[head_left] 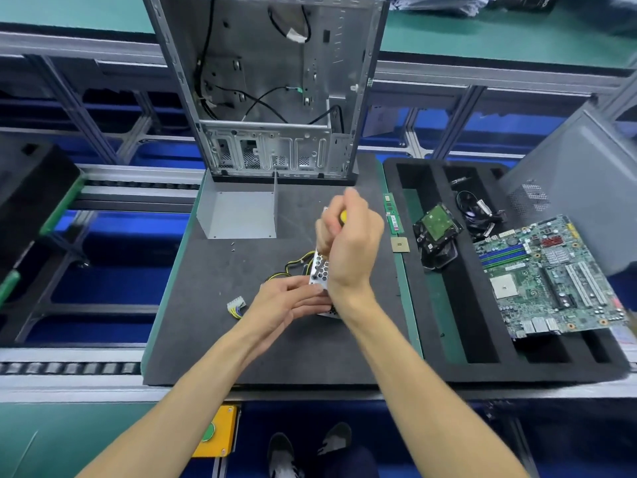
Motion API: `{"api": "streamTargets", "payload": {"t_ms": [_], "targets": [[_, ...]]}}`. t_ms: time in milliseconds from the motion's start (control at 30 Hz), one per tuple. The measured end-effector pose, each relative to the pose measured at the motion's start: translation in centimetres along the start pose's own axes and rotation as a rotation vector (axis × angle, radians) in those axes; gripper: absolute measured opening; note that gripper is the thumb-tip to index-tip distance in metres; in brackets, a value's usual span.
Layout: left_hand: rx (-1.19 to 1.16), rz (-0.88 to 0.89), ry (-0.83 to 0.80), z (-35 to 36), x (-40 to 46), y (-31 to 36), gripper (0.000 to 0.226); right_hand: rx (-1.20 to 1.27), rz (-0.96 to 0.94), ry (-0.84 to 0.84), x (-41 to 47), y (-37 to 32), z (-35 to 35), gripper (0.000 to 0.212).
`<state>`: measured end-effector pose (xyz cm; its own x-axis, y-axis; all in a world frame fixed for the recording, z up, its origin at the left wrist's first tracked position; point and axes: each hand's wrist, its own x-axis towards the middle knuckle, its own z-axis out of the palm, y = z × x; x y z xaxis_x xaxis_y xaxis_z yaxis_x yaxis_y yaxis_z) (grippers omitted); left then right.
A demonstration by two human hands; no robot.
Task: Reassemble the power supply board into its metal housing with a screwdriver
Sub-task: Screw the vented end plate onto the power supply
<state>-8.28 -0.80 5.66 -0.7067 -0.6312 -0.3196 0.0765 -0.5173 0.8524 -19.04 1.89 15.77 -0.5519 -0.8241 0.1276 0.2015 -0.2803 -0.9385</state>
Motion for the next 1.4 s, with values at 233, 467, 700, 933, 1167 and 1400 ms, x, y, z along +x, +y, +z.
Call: {"api": "streamTargets", "payload": {"t_ms": [233, 467, 700, 933, 1167, 1400], "targets": [[-0.016, 0.016, 0.005, 0.0, -0.1, -0.2, 0.020, -0.190, 0.076, -0.326, 1.3, -0.5, 0.0, 0.050], [-0.014, -0.008, 0.027, 0.5, 0.4, 0.0, 0.022, -0.145, 0.347, -0.868, 4.8, -2.5, -1.4, 0.048], [-0.009, 0.004, 0.006, -0.3, -0.1, -0.1, 0.023, 0.013, 0.042, -0.101, 1.0, 0.0, 0.4, 0.051], [-0.009, 0.003, 0.003, -0.5, -0.2, -0.1, 0.023, -0.168, -0.004, -0.225, 1.0, 0.1, 0.4, 0.047], [0.010, -0.012, -0.018, -0.1, 0.2, 0.1, 0.029, -0.159, 0.371, -0.870, 4.9, -2.6, -1.6, 0.048], [-0.010, -0.005, -0.038, -0.9, 0.1, -0.1, 0.022, -0.044, 0.159, -0.299, 2.1, -0.5, 0.5, 0.052]]}}
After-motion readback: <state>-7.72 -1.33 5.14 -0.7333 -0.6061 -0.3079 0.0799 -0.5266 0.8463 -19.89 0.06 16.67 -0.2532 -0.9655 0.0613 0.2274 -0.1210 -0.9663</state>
